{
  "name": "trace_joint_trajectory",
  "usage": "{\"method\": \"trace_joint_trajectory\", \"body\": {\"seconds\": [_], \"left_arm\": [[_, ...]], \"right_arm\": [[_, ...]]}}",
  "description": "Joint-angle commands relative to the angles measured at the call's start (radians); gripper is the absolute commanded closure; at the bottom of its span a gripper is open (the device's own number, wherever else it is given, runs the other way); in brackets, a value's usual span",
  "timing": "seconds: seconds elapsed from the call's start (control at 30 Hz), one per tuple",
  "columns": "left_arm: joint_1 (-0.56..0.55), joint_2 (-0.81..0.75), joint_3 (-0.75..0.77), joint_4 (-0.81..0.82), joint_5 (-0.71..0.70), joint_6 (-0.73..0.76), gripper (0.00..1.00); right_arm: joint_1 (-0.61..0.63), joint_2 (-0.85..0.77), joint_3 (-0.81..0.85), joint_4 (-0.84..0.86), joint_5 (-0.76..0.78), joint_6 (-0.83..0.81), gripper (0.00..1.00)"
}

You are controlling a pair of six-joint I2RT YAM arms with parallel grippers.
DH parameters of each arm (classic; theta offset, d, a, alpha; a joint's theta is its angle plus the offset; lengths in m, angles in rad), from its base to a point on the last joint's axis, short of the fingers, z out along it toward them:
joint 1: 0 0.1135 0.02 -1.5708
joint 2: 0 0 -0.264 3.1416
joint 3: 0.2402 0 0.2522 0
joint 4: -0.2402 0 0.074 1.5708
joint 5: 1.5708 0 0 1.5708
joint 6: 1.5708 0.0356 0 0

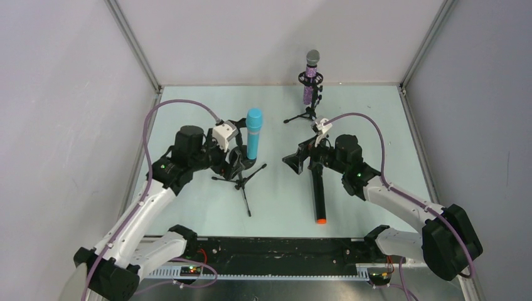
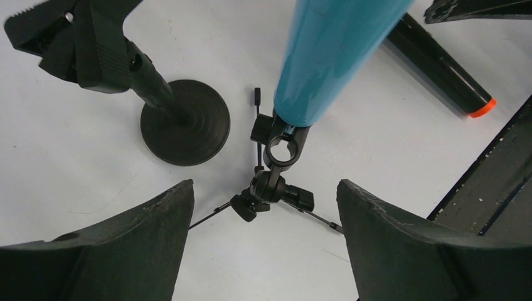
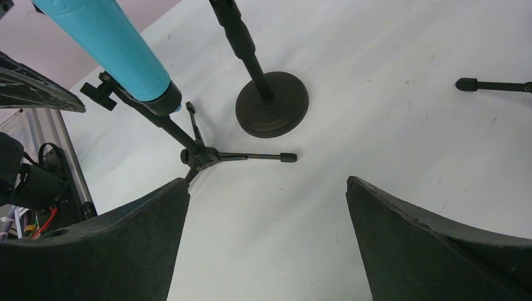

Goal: Attach the microphones to the stand

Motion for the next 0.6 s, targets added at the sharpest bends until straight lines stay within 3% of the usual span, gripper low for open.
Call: {"method": "trace_joint_trajectory", "body": {"seconds": [0.0, 0.57], "left_arm": [[-0.007, 0.027, -0.018, 0.062, -0.008, -0.022, 0.14], [-0.039, 0.129, -0.023, 0.094, -0.053, -0.040, 0.28]], "right_arm": [[-0.009, -0.001, -0.001, 0.034, -0.014, 0.015, 0.01], [-0.021, -0.003, -0.001, 0.021, -0.018, 0.033, 0.01]]}}
